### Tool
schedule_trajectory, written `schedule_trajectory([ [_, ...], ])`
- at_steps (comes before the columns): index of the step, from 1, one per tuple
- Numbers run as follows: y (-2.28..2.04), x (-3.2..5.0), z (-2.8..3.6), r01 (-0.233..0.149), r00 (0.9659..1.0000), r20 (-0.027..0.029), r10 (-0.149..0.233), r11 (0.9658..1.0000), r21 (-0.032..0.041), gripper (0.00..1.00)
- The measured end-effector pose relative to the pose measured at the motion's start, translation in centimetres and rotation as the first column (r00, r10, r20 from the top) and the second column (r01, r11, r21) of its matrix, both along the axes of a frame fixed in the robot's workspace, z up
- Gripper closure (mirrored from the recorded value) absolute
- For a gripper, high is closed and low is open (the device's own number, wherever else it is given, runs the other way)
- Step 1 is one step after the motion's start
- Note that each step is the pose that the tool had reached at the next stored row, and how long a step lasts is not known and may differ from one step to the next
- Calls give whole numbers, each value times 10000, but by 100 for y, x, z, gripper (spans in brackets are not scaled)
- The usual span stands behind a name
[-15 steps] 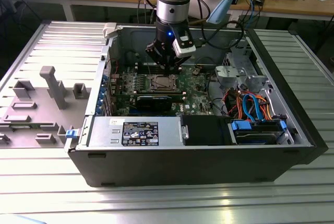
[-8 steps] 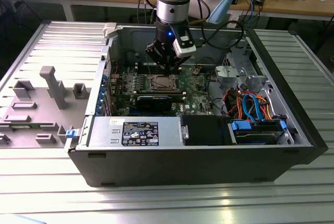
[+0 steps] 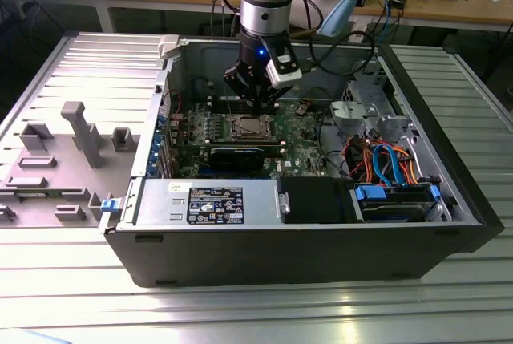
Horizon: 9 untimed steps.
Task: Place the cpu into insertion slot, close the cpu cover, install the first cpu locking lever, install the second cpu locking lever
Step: 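Install the first cpu locking lever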
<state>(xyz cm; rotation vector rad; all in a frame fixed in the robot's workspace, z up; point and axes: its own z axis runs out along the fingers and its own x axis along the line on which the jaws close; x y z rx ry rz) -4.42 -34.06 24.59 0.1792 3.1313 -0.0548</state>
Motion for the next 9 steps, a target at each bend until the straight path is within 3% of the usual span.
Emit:
schedule_trajectory([
  [9, 0, 0, 0, -159, 9999, -1, 159, 9999, 0, 89],
])
